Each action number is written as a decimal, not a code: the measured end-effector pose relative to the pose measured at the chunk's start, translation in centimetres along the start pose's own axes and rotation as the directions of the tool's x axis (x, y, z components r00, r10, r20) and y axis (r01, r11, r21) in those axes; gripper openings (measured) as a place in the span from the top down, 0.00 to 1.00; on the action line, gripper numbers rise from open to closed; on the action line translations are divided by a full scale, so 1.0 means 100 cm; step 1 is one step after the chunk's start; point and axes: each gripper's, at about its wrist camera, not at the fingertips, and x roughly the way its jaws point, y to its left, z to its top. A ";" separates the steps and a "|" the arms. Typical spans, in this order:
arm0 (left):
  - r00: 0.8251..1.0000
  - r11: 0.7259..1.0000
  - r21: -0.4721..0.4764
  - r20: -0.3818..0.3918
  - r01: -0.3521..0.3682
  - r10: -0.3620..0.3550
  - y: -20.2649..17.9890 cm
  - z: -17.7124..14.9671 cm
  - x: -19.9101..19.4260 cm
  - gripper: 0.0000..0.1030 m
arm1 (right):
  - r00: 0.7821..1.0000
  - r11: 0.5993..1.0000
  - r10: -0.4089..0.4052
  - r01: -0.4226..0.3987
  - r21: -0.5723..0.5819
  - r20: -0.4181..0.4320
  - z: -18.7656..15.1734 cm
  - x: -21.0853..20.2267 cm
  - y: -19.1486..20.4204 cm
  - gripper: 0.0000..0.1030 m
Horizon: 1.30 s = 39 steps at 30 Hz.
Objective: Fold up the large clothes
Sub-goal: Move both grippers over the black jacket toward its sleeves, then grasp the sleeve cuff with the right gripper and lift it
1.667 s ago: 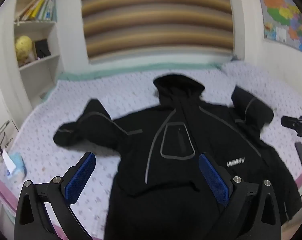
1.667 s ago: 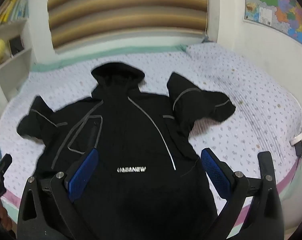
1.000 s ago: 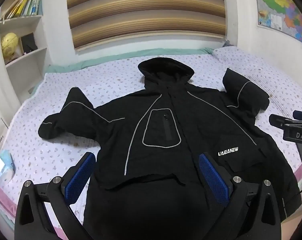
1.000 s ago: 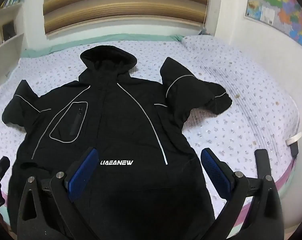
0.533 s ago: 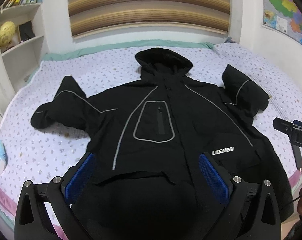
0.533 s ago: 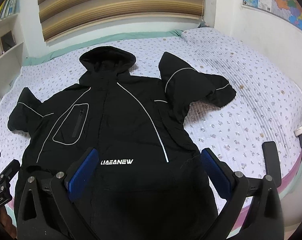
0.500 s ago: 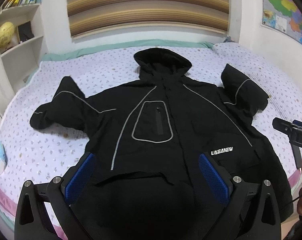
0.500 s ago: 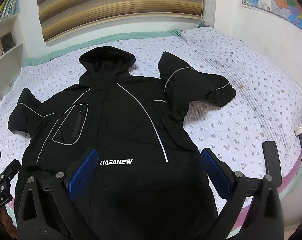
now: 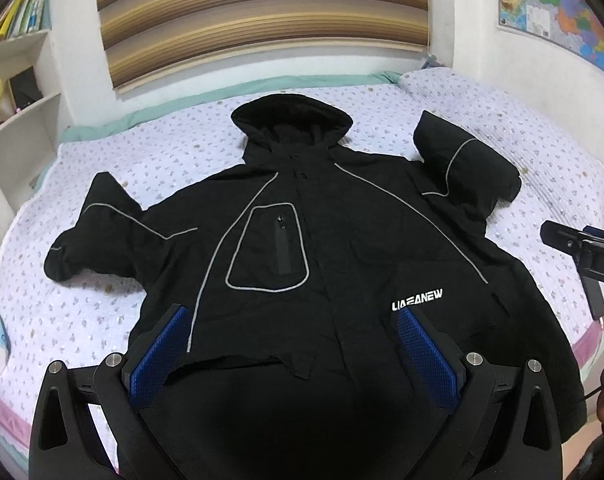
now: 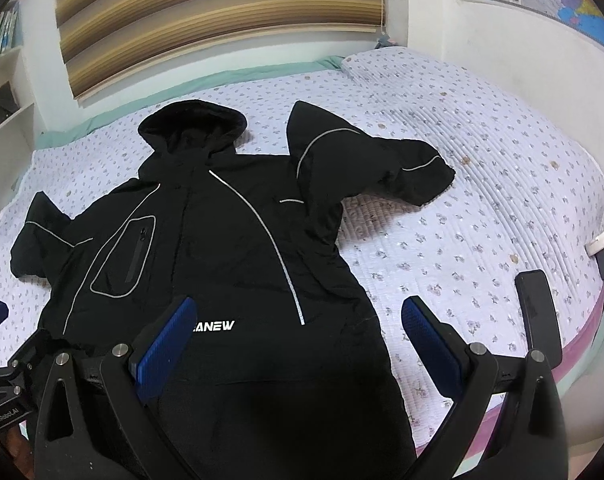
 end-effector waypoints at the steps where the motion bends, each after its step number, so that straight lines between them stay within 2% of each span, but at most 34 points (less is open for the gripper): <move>1: 1.000 1.000 0.000 -0.001 -0.003 0.003 0.000 0.000 0.000 0.01 | 1.000 1.000 0.002 -0.002 0.003 -0.002 0.001 0.000 -0.003 0.00; 17: 1.000 0.999 0.021 -0.007 0.028 -0.028 -0.013 0.001 0.002 0.01 | 1.000 1.000 0.001 -0.001 -0.015 0.006 -0.007 0.009 0.004 0.00; 23: 0.997 0.995 0.060 0.009 0.075 -0.076 -0.030 0.025 0.010 0.01 | 1.000 1.000 0.002 -0.002 -0.018 0.011 -0.004 0.013 -0.007 0.00; 28: 0.983 0.979 0.085 -0.015 0.186 -0.185 -0.055 0.065 0.044 0.01 | 0.997 0.997 0.078 -0.079 0.027 0.029 0.010 0.025 -0.047 0.00; 31: 0.971 0.970 0.057 -0.037 0.238 -0.236 -0.069 0.090 0.074 0.01 | 0.997 0.993 0.070 -0.073 0.091 0.036 0.022 0.041 -0.087 0.00; 32: 0.968 0.967 0.041 -0.045 0.250 -0.248 -0.075 0.099 0.088 0.01 | 0.997 0.989 0.067 -0.070 0.127 0.033 0.027 0.050 -0.104 0.01; 35: 0.961 0.962 0.002 -0.060 0.271 -0.271 -0.090 0.117 0.122 0.01 | 0.998 0.975 0.065 -0.064 0.211 0.004 0.039 0.077 -0.146 0.10; 39: 0.954 0.955 0.006 -0.063 0.295 -0.294 -0.114 0.126 0.156 0.01 | 0.998 0.959 0.069 -0.064 0.274 -0.009 0.051 0.107 -0.184 0.10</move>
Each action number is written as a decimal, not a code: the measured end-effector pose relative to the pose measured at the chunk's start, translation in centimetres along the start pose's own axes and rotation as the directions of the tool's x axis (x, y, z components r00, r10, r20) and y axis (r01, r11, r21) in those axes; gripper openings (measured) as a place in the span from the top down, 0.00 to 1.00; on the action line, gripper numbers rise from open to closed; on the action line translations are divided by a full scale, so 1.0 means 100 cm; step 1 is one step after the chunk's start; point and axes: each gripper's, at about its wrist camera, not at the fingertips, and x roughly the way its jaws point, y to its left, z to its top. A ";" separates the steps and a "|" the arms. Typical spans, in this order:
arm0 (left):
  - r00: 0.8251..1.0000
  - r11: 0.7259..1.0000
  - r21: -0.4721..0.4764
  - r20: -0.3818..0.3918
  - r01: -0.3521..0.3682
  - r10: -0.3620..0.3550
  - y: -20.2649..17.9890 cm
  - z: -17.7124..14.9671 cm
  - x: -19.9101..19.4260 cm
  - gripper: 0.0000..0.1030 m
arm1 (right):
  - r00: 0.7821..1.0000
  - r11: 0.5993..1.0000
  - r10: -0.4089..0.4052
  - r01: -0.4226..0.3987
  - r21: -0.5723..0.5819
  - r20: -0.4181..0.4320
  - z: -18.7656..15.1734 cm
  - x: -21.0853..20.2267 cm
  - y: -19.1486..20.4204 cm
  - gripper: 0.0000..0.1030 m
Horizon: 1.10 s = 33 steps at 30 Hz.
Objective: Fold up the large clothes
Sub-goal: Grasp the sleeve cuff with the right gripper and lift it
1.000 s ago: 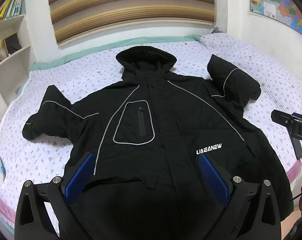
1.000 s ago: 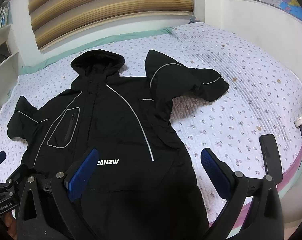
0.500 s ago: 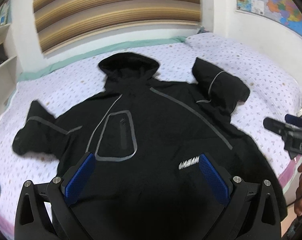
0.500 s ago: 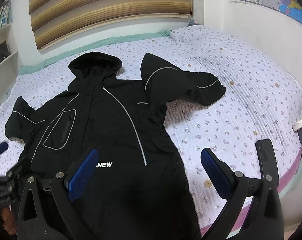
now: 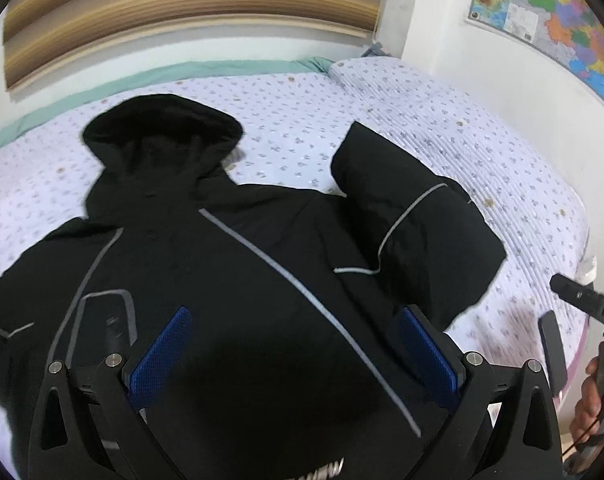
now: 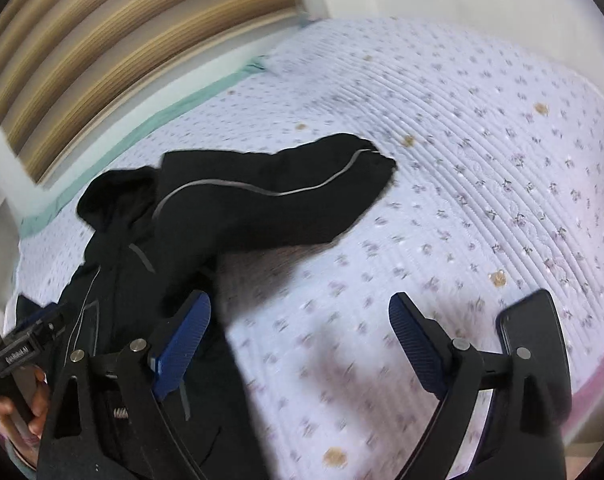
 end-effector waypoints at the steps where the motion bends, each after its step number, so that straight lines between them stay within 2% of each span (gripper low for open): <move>1: 1.000 1.000 0.002 0.001 0.015 -0.015 -0.003 0.001 0.009 0.01 | 1.000 1.000 0.007 -0.007 0.015 0.002 0.007 0.009 -0.008 0.11; 4: 0.999 0.999 0.007 -0.011 0.048 -0.048 -0.010 0.003 0.044 0.01 | 1.000 0.999 -0.014 0.013 0.038 0.012 0.021 0.030 -0.023 0.12; 6: 0.998 0.998 0.010 -0.026 0.057 -0.056 -0.012 0.003 0.068 0.06 | 0.999 0.998 -0.032 0.031 0.058 0.014 0.030 0.046 -0.032 0.15; 7: 0.997 0.997 0.016 -0.045 0.070 -0.069 -0.014 0.001 0.083 0.13 | 0.999 0.997 -0.037 0.036 0.072 0.012 0.037 0.059 -0.039 0.17; 8: 0.995 0.997 0.020 -0.067 0.075 -0.074 -0.014 -0.001 0.096 0.25 | 0.999 0.996 -0.038 0.037 0.081 0.008 0.043 0.070 -0.045 0.23; 10: 0.983 0.996 0.000 -0.161 0.094 -0.093 -0.012 -0.015 0.134 0.45 | 0.999 0.994 -0.038 0.039 0.106 -0.008 0.054 0.095 -0.058 0.32; 11: 0.982 0.996 -0.010 -0.166 0.086 -0.087 -0.009 -0.021 0.144 0.45 | 0.999 0.991 -0.036 0.038 0.128 -0.020 0.059 0.108 -0.065 0.34; 13: 0.992 0.995 0.007 -0.079 0.095 -0.094 -0.008 -0.030 0.142 0.44 | 0.999 0.983 -0.011 0.018 0.183 -0.041 0.068 0.133 -0.080 0.34; 17: 0.990 0.991 -0.009 -0.040 0.133 -0.134 -0.003 -0.035 0.138 0.43 | 0.995 0.961 0.069 -0.047 0.271 -0.073 0.084 0.187 -0.101 0.33; 20: 0.988 0.988 -0.015 -0.025 0.152 -0.152 0.000 -0.037 0.138 0.42 | 0.993 0.957 0.112 -0.100 0.271 -0.029 0.095 0.207 -0.094 0.33; 21: 0.988 0.988 -0.016 -0.022 0.155 -0.155 0.000 -0.037 0.138 0.41 | 0.991 0.957 0.130 -0.120 0.263 -0.021 0.099 0.212 -0.089 0.39; 22: 0.987 0.988 -0.016 -0.021 0.156 -0.157 0.000 -0.037 0.138 0.41 | 0.990 0.959 0.137 -0.129 0.253 -0.014 0.102 0.214 -0.085 0.50; 23: 0.987 0.987 -0.016 -0.020 0.157 -0.157 0.000 -0.036 0.137 0.41 | 0.989 0.962 0.148 -0.140 0.236 -0.015 0.105 0.215 -0.079 0.80; 24: 0.988 0.988 -0.014 -0.020 0.154 -0.154 -0.002 -0.036 0.135 0.41 | 0.989 0.964 0.150 -0.143 0.225 -0.015 0.108 0.213 -0.076 0.86; 26: 0.990 0.990 0.005 -0.021 0.139 -0.139 -0.006 -0.035 0.132 0.41 | 0.996 0.980 0.086 -0.088 0.181 0.018 0.111 0.196 -0.072 0.88; 28: 0.986 0.986 0.034 -0.012 0.164 -0.163 -0.014 -0.029 0.118 0.42 | 0.994 0.994 -0.050 0.039 0.106 0.101 0.116 0.159 -0.069 0.89; 29: 0.984 0.983 0.045 0.005 0.180 -0.181 -0.017 -0.025 0.111 0.42 | 0.979 0.989 -0.137 0.127 0.071 0.151 0.119 0.137 -0.070 0.89; 30: 0.979 0.979 0.055 0.030 0.198 -0.200 -0.023 -0.020 0.102 0.42 | 0.965 0.981 -0.191 0.183 0.057 0.180 0.119 0.123 -0.072 0.89; 31: 0.972 0.972 0.063 0.053 0.225 -0.228 -0.029 -0.014 0.093 0.40 | 0.932 0.959 -0.284 0.278 0.059 0.224 0.123 0.101 -0.080 0.89; 33: 0.954 0.954 0.065 0.057 0.292 -0.296 -0.041 0.001 0.086 0.40 | 0.895 0.929 -0.370 0.352 0.114 0.248 0.127 0.074 -0.099 0.89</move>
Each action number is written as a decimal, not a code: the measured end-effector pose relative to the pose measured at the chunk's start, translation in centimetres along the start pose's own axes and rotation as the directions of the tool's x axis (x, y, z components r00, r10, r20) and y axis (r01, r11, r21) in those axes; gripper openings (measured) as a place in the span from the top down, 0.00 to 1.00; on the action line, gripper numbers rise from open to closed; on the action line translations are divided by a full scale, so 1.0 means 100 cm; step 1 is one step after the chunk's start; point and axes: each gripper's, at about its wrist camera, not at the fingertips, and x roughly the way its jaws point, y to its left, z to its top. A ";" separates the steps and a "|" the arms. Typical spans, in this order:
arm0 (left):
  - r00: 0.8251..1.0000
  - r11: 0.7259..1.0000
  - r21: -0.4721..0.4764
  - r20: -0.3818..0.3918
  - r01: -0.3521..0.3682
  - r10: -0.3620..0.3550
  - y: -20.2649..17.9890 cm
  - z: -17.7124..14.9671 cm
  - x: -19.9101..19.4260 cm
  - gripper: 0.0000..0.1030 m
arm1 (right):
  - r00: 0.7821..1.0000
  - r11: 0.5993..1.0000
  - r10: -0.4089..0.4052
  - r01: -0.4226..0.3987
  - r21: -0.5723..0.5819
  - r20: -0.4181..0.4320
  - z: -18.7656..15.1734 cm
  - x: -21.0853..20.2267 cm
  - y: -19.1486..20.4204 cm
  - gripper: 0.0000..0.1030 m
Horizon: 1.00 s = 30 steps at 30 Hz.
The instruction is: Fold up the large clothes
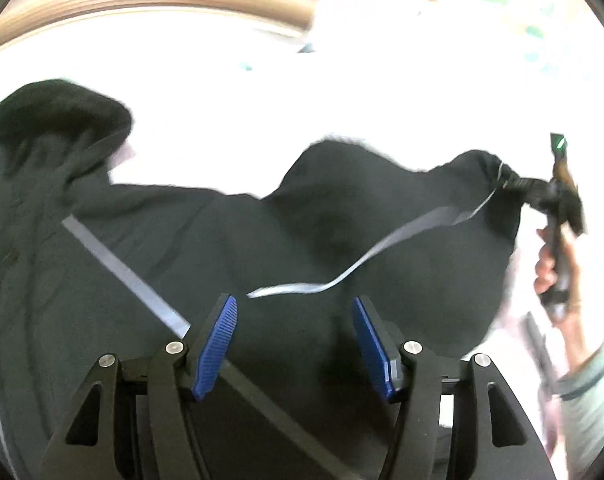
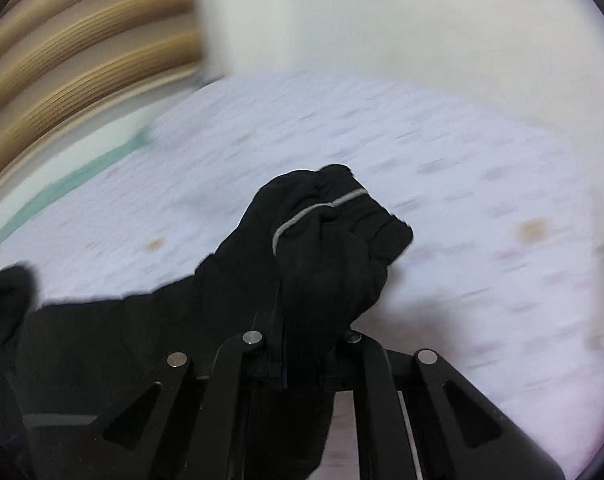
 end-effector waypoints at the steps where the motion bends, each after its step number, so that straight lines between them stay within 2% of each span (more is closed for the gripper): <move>1: 0.999 0.999 -0.005 -0.025 0.036 -0.036 -0.006 0.007 0.008 0.40 | 0.999 0.999 -0.034 0.034 0.026 0.000 0.004 -0.003 -0.013 0.89; 3: 0.991 0.997 -0.017 -0.112 0.074 -0.075 -0.012 0.010 0.031 0.40 | 0.998 0.996 -0.063 0.064 0.055 -0.022 0.004 -0.002 -0.031 0.90; 4: 0.974 0.997 -0.036 -0.210 0.074 -0.080 -0.011 0.007 0.059 0.40 | 0.997 0.996 -0.058 0.062 0.070 -0.051 0.001 0.003 -0.038 0.90; 6: 0.956 1.000 -0.016 -0.291 0.024 -0.028 -0.008 -0.004 0.087 0.40 | 0.993 0.994 -0.075 0.082 0.072 -0.086 -0.009 0.009 -0.041 0.90; 7: 0.962 1.000 0.016 -0.274 0.015 -0.010 -0.012 -0.006 0.086 0.40 | 0.992 0.995 -0.072 0.079 0.066 -0.106 -0.013 0.013 -0.038 0.90; 9: 0.962 0.999 0.049 -0.274 0.012 0.002 -0.015 -0.005 0.076 0.40 | 0.990 0.996 -0.074 0.078 0.031 -0.121 -0.017 0.017 -0.029 0.90; 12: 0.973 0.999 0.036 -0.233 0.002 0.007 -0.008 -0.003 0.042 0.39 | 0.986 0.995 0.103 -0.103 0.005 -0.130 -0.016 0.006 -0.007 0.90; 13: 0.975 0.999 0.031 -0.221 -0.030 0.036 0.000 -0.003 0.030 0.39 | 0.979 0.986 0.159 -0.164 -0.032 -0.124 -0.016 -0.008 0.013 0.90; 15: 0.977 0.996 0.014 -0.193 -0.085 0.087 0.011 -0.006 0.003 0.39 | 0.968 0.967 0.219 -0.232 -0.107 -0.122 -0.018 -0.032 0.044 0.90; 17: 0.977 0.990 -0.025 -0.170 -0.137 0.131 0.032 -0.006 -0.027 0.38 | 0.943 0.928 0.302 -0.324 -0.184 -0.138 -0.025 -0.059 0.089 0.90; 18: 0.978 0.990 -0.045 -0.168 -0.135 0.126 0.043 -0.007 -0.043 0.38 | 0.930 0.906 0.334 -0.361 -0.220 -0.153 -0.029 -0.071 0.111 0.90; 20: 0.981 0.986 -0.080 -0.142 -0.145 0.133 0.066 -0.012 -0.074 0.37 | 0.908 0.858 0.376 -0.416 -0.301 -0.185 -0.044 -0.095 0.162 0.89; 21: 0.979 0.979 -0.095 -0.115 -0.181 0.169 0.077 -0.013 -0.094 0.37 | 0.901 0.841 0.389 -0.433 -0.324 -0.193 -0.049 -0.102 0.177 0.89; 22: 0.974 0.972 -0.099 -0.098 -0.215 0.205 0.083 -0.014 -0.109 0.37 | 0.886 0.812 0.414 -0.464 -0.354 -0.209 -0.058 -0.114 0.197 0.89; 23: 0.962 0.958 -0.097 -0.079 -0.270 0.263 0.096 -0.016 -0.126 0.36 | 0.873 0.789 0.435 -0.488 -0.374 -0.222 -0.066 -0.123 0.214 0.89; 25: 0.925 0.921 -0.089 -0.061 -0.378 0.374 0.120 -0.022 -0.154 0.34 | 0.850 0.735 0.463 -0.527 -0.426 -0.252 -0.083 -0.138 0.259 0.89; 28: 0.877 0.873 -0.087 -0.087 -0.479 0.473 0.152 -0.036 -0.187 0.33 | 0.836 0.684 0.460 -0.548 -0.481 -0.300 -0.112 -0.150 0.311 0.86; 30: 0.863 0.855 -0.117 -0.085 -0.505 0.498 0.167 -0.043 -0.202 0.33 | 0.810 0.649 0.469 -0.586 -0.485 -0.352 -0.134 -0.150 0.345 0.84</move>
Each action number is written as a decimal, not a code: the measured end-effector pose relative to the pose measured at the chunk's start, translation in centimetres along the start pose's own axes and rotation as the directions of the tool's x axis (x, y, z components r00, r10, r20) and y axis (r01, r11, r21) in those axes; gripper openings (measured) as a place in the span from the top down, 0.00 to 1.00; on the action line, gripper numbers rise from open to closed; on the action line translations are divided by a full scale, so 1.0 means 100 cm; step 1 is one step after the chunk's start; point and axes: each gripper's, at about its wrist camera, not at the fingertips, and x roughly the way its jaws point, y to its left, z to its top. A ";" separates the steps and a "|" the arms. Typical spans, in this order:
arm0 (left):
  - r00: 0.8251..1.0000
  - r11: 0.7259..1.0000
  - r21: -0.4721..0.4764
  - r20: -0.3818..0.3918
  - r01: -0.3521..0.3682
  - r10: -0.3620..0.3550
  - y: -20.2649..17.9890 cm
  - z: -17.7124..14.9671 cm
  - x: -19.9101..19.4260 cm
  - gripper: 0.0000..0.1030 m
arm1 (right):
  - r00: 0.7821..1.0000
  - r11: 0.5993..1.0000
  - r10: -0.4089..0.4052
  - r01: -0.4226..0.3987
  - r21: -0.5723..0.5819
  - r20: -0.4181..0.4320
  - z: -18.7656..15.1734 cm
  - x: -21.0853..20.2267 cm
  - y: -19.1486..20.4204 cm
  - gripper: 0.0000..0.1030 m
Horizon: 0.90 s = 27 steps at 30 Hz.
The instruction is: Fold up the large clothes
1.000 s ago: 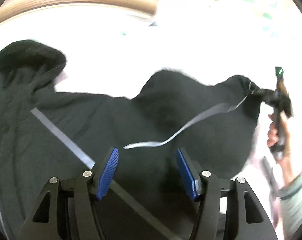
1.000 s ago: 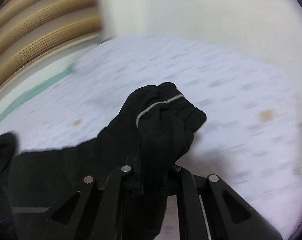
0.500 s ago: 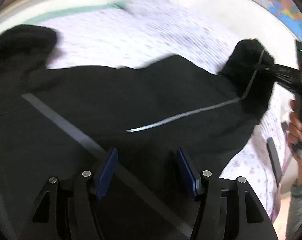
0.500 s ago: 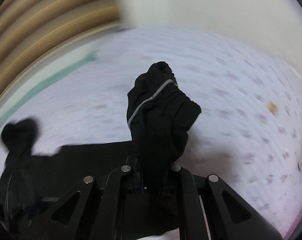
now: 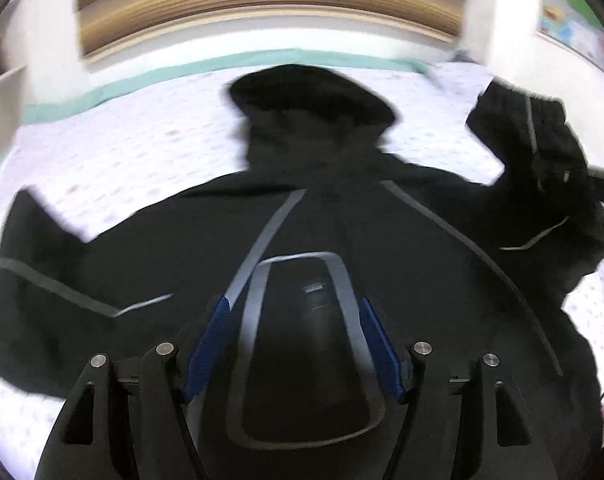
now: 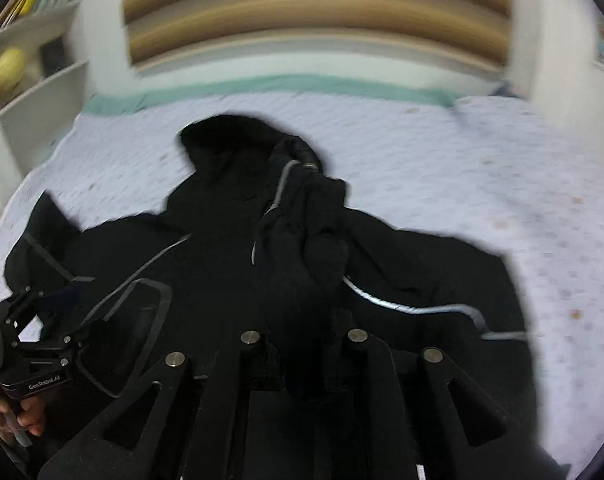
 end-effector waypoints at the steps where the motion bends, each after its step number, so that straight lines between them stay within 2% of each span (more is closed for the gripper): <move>1: 1.000 1.000 -0.021 0.018 0.008 -0.007 0.013 -0.006 -0.006 0.33 | 1.000 1.000 0.019 -0.019 -0.009 -0.016 -0.001 0.009 0.014 0.84; 4: 0.997 0.996 -0.056 0.046 0.066 -0.064 0.035 -0.017 -0.014 0.33 | 0.993 0.995 0.082 -0.086 -0.043 -0.082 -0.005 0.044 0.061 0.84; 7: 0.993 0.993 -0.042 0.041 0.113 -0.111 0.035 -0.018 -0.010 0.33 | 0.975 0.987 0.145 -0.155 -0.049 -0.170 -0.023 0.079 0.106 0.83; 10: 0.992 0.991 -0.048 0.026 0.127 -0.126 0.049 -0.023 -0.009 0.33 | 0.965 0.983 0.143 -0.164 -0.082 -0.222 -0.040 0.113 0.137 0.81; 13: 0.987 0.984 -0.083 0.007 0.158 -0.158 0.064 -0.030 -0.010 0.33 | 0.953 0.981 0.122 -0.158 -0.110 -0.277 -0.053 0.143 0.156 0.64; 14: 0.985 0.981 -0.094 0.002 0.171 -0.172 0.069 -0.031 -0.007 0.33 | 0.949 0.977 0.145 -0.182 -0.113 -0.279 -0.055 0.142 0.158 0.52; 15: 0.983 0.978 -0.100 -0.001 0.185 -0.186 0.073 -0.031 -0.006 0.33 | 0.947 0.973 0.161 -0.199 -0.114 -0.279 -0.055 0.140 0.160 0.41; 18: 0.969 0.963 -0.119 -0.014 0.242 -0.246 0.078 -0.025 -0.001 0.33 | 0.930 0.957 0.250 -0.279 -0.077 -0.269 -0.052 0.113 0.150 0.39; 20: 0.941 0.936 -0.129 -0.035 0.329 -0.335 0.073 -0.019 0.003 0.33 | 0.940 0.954 0.279 -0.295 -0.055 -0.198 -0.049 0.079 0.133 0.39; 23: 0.882 0.876 -0.193 -0.087 0.441 -0.463 0.062 -0.007 0.021 0.33 | 0.958 0.962 0.266 -0.271 -0.035 -0.105 -0.048 0.038 0.105 0.39; 25: 0.868 0.861 -0.256 -0.129 0.439 -0.480 0.055 -0.002 0.046 0.33 | 0.974 0.975 0.222 -0.223 -0.016 -0.046 -0.048 0.016 0.081 0.39; 27: 0.866 0.862 -0.285 -0.159 0.419 -0.473 0.045 0.001 0.068 0.33 | 0.987 0.987 0.161 -0.161 -0.005 -0.007 -0.053 -0.003 0.057 0.39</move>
